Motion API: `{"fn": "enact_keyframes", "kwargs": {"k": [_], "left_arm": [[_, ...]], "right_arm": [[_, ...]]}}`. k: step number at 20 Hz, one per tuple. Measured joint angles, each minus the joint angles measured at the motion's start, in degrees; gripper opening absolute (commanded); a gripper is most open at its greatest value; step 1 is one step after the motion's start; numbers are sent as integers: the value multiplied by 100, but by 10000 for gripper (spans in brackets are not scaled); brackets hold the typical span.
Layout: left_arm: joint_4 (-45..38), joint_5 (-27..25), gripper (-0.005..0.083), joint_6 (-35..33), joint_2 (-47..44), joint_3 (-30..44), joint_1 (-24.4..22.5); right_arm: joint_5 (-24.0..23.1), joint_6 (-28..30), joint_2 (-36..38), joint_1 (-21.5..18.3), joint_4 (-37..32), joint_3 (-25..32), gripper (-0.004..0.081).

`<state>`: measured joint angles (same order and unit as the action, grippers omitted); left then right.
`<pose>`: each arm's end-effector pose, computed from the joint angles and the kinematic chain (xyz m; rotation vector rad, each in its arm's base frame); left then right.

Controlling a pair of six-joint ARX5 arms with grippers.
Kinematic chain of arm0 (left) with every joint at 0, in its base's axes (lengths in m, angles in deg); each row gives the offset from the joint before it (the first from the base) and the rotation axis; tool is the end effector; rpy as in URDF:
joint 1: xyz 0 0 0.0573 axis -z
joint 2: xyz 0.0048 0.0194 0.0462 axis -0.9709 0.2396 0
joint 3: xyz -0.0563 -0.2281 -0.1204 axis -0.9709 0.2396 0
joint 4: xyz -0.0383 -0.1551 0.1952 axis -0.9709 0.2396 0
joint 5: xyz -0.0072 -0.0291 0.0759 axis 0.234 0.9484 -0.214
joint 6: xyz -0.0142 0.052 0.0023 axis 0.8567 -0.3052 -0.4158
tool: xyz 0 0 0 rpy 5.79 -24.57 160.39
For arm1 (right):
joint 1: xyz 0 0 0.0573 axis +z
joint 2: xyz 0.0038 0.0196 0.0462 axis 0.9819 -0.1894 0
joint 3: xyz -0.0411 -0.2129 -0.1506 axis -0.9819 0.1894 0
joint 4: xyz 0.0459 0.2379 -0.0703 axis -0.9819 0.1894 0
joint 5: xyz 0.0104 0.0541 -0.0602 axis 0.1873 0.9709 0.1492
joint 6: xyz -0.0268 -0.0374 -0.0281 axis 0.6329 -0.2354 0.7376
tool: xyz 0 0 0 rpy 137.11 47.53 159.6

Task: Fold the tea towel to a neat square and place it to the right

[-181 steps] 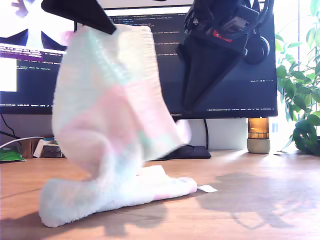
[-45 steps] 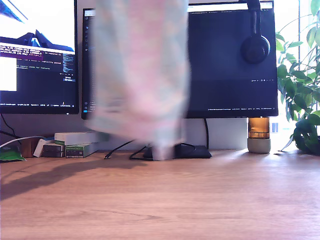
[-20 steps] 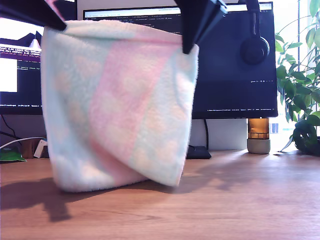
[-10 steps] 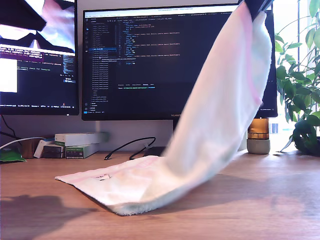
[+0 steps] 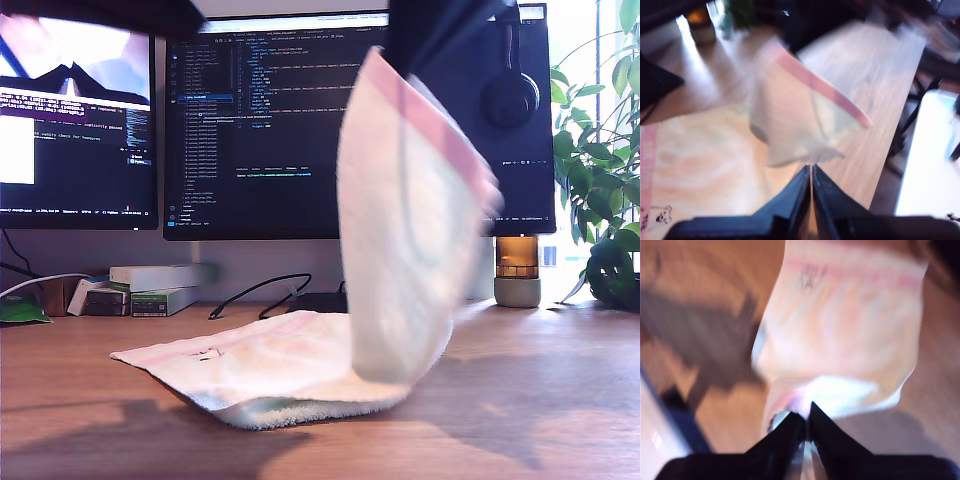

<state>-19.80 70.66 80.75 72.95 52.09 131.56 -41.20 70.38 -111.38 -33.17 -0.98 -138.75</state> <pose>0.0959 -0.1442 0.2668 0.2339 0.4456 -1.0541 0.1837 0.1901 0.3320 -0.5288 0.8103 0.8340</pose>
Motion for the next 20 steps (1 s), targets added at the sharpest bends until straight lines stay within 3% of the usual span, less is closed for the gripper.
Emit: {"fn": "enact_keyframes", "kwargs": {"k": [3, 6, 12, 14, 16, 17, 18, 19, 20], "left_arm": [[-444, -761, -21, 522, 498, 79, 664], [-745, -1325, -21, 935, 966, 96, 1158], [-1119, -1172, -21, 2100, 1545, 98, 1283], [-1357, -973, 77, 2164, 1617, 101, 1298], [-1493, -1012, 308, 2367, 1622, 101, 1318], [-1495, -1029, 302, 2824, 1622, 101, 1344], [-1451, -1202, 235, 3215, 1622, 101, 1410], [-1384, -1519, 179, 3335, 1622, 101, 1539], [-1351, -2157, 186, 3698, 1622, 103, 1810]], "right_arm": [[0, -2, 0, -7, -507, 0, -12], [-4, -2, 0, -7, -592, 0, -12], [-4, 9, -4, -7, -592, 0, -12], [-2, 72, -7, -9, -588, 0, -12], [-4, 138, -7, -52, -579, 0, -12], [-4, 151, -7, -57, -579, 0, -12], [-4, 160, -7, -63, -577, 0, -12], [-2, 216, -7, -66, -573, 0, -12], [-2, 286, -7, -85, -557, 0, -12]]}}
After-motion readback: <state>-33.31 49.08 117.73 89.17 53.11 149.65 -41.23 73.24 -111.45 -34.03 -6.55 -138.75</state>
